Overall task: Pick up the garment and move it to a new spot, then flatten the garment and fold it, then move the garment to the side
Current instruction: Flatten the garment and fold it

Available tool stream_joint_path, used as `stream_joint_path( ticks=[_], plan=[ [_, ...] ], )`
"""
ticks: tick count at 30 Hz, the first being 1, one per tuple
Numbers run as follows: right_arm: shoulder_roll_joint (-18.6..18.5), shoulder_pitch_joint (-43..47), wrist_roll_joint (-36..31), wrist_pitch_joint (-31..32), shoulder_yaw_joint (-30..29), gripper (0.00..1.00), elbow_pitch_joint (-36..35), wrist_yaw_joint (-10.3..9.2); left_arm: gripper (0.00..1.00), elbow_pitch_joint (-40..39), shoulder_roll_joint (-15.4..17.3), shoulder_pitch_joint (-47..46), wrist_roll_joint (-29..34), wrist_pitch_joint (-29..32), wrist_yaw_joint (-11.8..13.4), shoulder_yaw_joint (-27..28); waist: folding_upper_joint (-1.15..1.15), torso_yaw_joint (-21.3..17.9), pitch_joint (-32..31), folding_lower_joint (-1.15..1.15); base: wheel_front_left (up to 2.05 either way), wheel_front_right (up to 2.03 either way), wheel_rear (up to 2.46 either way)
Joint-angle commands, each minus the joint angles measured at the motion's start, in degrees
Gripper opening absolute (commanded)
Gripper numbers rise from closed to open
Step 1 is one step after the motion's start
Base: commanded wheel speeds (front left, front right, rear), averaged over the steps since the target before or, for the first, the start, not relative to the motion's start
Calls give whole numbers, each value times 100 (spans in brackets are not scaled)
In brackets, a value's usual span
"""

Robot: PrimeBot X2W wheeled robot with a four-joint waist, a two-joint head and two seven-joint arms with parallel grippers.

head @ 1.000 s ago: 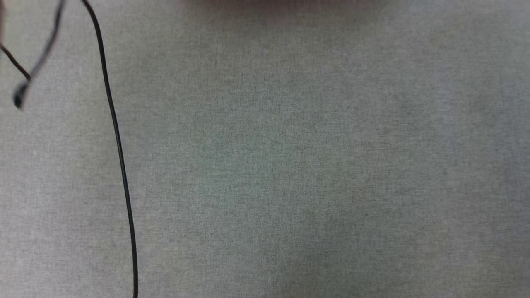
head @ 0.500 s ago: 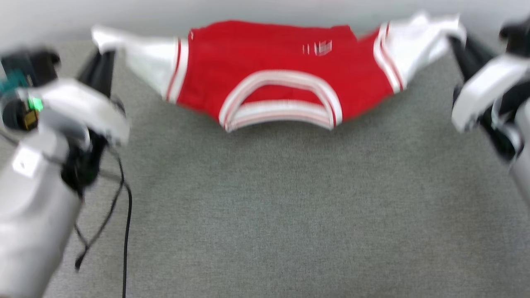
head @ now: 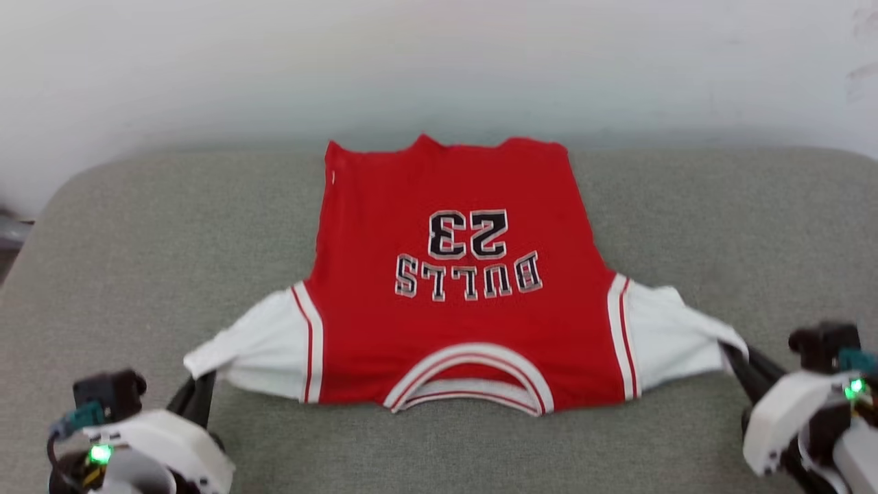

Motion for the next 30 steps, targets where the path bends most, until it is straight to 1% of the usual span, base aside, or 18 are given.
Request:
stream_joint_path(
  ticks=[1, 3, 6, 13, 17, 21, 22, 23, 24, 30],
  plan=[
    [-67, 262, -17, 44, -109, 0, -86, -10, 0, -66, 47, 170, -59, -21, 65, 5, 0, 23, -159, 2, 0, 0, 0],
    [-128, 726, -71, 136, -323, 0, -264, -10, 0, -167, 85, 490, -130, -22, 173, 12, 0, 31, -267, 2, 0, 0, 0],
    [-119, 1406, -127, 348, -674, 0, -558, -11, 0, -301, 118, 889, -201, -17, 305, -17, 0, 47, -351, 2, 0, 0, 0],
    [139, 2728, -437, 719, -1444, 0, -1036, -11, 0, -435, 110, 1362, -273, 26, 450, -109, 0, 129, -410, 2, 0, 0, 0],
    [321, 3213, -617, 939, -1773, 0, -1290, -11, 0, -451, 86, 1448, -308, 14, 450, -125, 0, 165, -420, 2, 0, 0, 0],
    [490, 3379, -791, 1104, -2047, 0, -1626, -11, 0, -486, 48, 1460, -299, 0, 459, -152, 0, 166, -416, 2, 0, 0, 0],
    [529, 3380, -833, 1126, -2124, 23, -1713, -11, 0, -502, 39, 1444, -285, -8, 456, -159, 0, 165, -413, 2, 0, 0, 0],
    [561, 3372, -882, 1152, -2195, 70, -1796, -11, 0, -519, 31, 1423, -269, -11, 462, -168, 0, 167, -411, 2, 0, 0, 0],
    [604, 3343, -929, 1139, -2275, 100, -1904, -10, 0, -542, 22, 1398, -245, -14, 472, -182, 0, 170, -409, 2, 0, 0, 0],
    [627, 3000, -1067, 1233, -2720, 100, -2620, -8, 0, -775, -34, 1280, -112, -26, 552, -255, 0, 243, -364, 2, 0, 0, 0]
  ],
)
